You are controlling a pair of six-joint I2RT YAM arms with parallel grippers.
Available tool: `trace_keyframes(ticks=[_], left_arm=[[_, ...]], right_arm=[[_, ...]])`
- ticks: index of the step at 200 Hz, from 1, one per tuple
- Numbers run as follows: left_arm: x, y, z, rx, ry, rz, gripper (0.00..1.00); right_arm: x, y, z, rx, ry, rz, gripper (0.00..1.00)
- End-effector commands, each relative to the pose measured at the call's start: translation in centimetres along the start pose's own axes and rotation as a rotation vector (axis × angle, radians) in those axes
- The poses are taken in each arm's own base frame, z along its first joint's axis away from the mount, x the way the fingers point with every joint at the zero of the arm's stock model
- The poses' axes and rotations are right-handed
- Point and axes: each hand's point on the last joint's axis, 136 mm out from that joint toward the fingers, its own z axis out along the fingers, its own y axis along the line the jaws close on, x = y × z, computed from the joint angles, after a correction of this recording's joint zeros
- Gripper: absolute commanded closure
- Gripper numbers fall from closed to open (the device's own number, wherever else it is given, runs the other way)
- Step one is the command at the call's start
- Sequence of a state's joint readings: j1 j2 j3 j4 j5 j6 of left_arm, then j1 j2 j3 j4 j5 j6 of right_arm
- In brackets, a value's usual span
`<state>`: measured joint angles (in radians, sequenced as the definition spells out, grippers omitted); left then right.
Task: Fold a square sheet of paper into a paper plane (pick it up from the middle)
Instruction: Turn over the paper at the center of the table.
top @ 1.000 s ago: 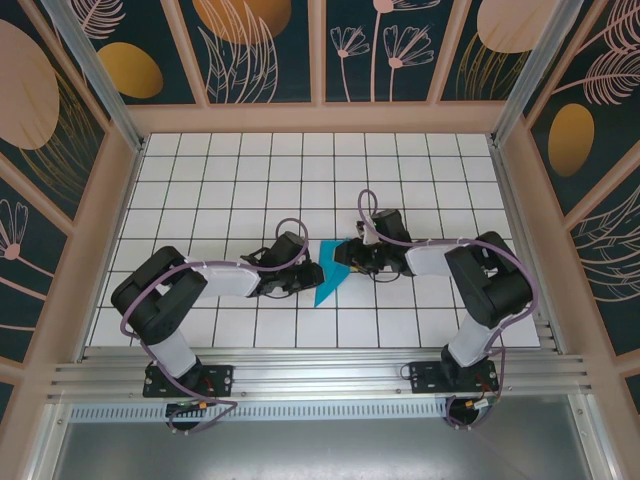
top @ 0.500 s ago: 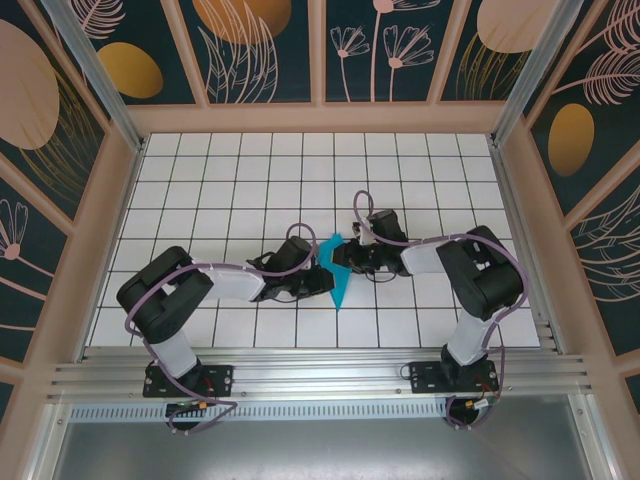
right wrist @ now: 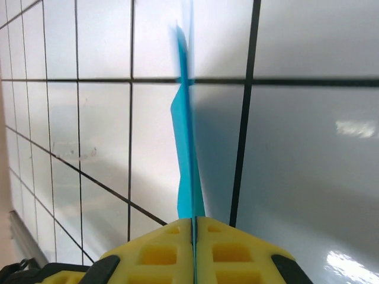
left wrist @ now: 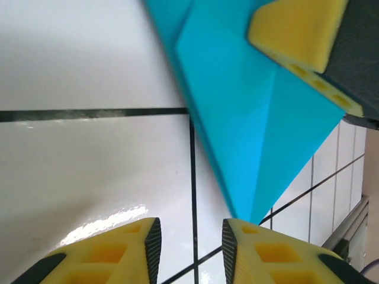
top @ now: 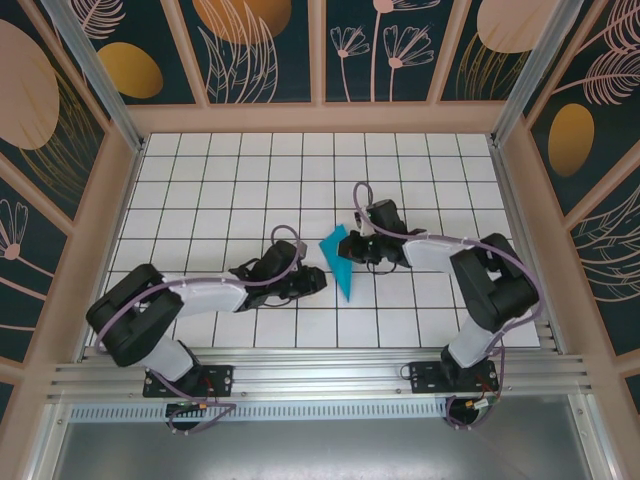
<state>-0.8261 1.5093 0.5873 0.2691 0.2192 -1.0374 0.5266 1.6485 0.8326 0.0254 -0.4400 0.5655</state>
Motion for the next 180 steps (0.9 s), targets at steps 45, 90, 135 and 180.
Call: trace_keyframes(ticks=[45, 90, 135, 180], left_arm=[[-4.6, 4.4, -7.8, -0.196, -0.406, -0.087, 0.54], [-5.7, 6.2, -12.2, -0.199, -0.573, -0.146, 0.50], [-5.7, 7.4, -14.2, -0.233, -0.629, -0.168, 0.49], [-5.4, 7.8, -14.6, -0.212, -0.643, -0.181, 0.48]], right_arm=[[-2.8, -3.4, -8.1, 0.843, -0.187, -0.284, 0.92], [-0.6, -3.9, -6.3, 1.087, -0.178, -0.380, 0.92], [3.8, -2.8, 0.8, 0.978, -0.022, -0.393, 0.84], [6.2, 2.8, 4.7, 0.627, 0.064, -0.348, 0.62]])
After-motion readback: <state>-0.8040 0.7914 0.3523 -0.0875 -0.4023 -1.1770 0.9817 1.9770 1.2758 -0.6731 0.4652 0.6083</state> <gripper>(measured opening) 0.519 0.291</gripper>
